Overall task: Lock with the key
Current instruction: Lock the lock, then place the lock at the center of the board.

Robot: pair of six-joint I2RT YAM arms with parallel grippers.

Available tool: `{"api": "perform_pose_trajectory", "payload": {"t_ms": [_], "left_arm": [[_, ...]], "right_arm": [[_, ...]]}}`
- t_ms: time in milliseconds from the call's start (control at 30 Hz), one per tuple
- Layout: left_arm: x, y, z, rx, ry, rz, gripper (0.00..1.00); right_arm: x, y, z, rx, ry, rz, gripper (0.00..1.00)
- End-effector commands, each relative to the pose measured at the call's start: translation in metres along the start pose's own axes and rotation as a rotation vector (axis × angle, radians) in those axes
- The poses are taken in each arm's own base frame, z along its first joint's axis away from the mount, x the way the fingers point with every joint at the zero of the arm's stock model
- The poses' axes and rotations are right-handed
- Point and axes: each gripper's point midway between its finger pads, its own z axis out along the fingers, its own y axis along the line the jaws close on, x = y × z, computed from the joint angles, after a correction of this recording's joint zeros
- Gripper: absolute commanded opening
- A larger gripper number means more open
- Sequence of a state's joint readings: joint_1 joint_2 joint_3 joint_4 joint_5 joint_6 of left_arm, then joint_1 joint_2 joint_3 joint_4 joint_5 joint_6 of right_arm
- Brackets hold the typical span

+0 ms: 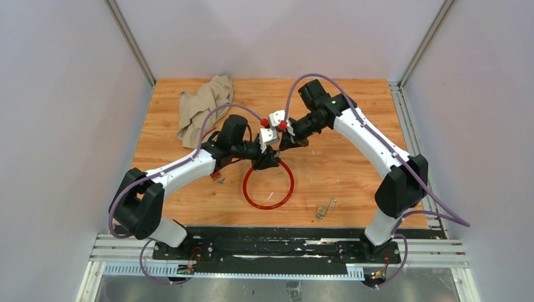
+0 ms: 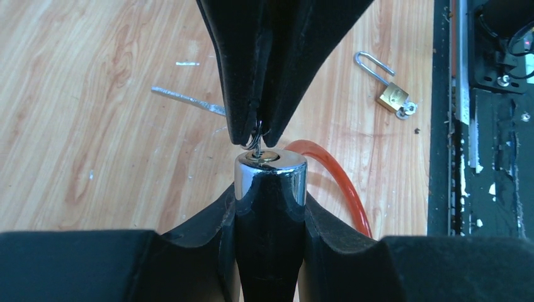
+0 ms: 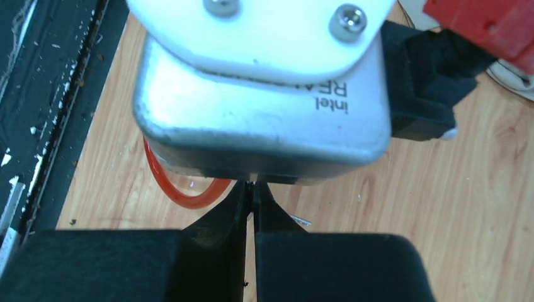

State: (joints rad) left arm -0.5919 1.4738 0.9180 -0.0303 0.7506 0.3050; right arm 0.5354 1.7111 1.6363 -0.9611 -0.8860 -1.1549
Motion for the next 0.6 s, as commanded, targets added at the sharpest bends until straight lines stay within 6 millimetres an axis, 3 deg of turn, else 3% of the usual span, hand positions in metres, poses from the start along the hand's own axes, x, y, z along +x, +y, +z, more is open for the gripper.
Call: {"api": "perform_pose_trajectory", "payload": {"t_ms": [0,400,467,567], "left_arm": [[0.007,-0.007,-0.008,0.0,0.032,0.033,0.0],[0.011,-0.003,-0.011,-0.035,0.048,0.056,0.0],[0.007,0.0,-0.012,-0.054,0.043,0.048,0.0],[-0.001,0.014,-0.018,-0.117,0.025,0.018,0.0]], "right_arm": [[0.011,-0.017,-0.035,0.104,0.188,-0.1,0.01],[0.024,-0.017,-0.056,0.093,0.21,0.043,0.01],[0.034,-0.026,-0.064,0.142,0.203,0.123,0.01],[0.07,-0.037,-0.066,0.267,0.169,0.347,0.01]]}}
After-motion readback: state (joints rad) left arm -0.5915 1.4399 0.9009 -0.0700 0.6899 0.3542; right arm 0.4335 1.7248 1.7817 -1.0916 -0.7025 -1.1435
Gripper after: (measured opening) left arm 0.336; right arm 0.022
